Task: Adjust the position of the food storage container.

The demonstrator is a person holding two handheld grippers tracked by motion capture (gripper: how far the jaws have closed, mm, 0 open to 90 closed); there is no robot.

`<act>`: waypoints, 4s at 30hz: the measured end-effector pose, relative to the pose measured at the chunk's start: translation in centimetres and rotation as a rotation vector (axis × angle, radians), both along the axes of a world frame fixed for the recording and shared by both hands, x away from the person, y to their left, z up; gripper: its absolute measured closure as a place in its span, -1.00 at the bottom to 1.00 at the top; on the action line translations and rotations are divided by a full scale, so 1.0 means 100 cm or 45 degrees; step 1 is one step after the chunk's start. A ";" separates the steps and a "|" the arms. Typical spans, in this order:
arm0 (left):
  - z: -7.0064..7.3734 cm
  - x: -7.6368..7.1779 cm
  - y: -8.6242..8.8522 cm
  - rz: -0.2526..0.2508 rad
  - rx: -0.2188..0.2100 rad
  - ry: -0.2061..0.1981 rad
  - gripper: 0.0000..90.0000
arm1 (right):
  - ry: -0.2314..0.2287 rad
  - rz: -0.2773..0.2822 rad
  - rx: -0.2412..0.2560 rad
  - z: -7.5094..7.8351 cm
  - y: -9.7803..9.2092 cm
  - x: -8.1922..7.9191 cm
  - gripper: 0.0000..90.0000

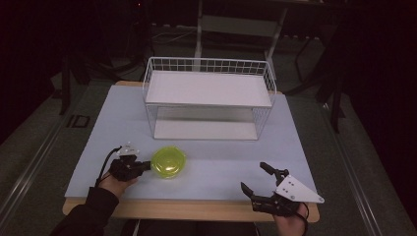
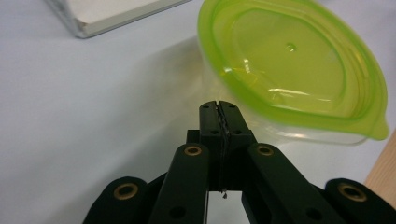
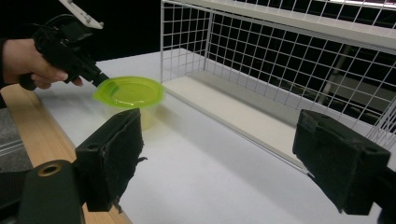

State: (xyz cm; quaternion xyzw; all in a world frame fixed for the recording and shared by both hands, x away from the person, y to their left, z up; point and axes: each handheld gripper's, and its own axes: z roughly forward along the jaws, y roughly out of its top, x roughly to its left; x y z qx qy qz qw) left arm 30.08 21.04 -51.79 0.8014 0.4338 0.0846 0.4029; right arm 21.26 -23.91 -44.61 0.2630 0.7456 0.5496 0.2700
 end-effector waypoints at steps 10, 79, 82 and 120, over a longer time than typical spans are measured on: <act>-0.003 0.015 -0.030 -0.043 -0.003 0.008 1.00 | 0.002 -0.001 0.000 0.000 -0.001 0.000 -0.65; -0.016 0.051 -0.133 0.020 -0.165 0.222 1.00 | 0.025 0.019 -0.020 -0.001 -0.002 -0.001 -0.65; -0.018 0.054 -0.142 0.003 -0.165 0.223 0.98 | 0.033 0.025 -0.015 -0.002 -0.002 0.000 -0.65; 0.058 -0.013 -0.056 -0.078 -0.195 -0.048 -0.21 | 0.052 0.025 -0.044 -0.004 0.002 0.003 -0.65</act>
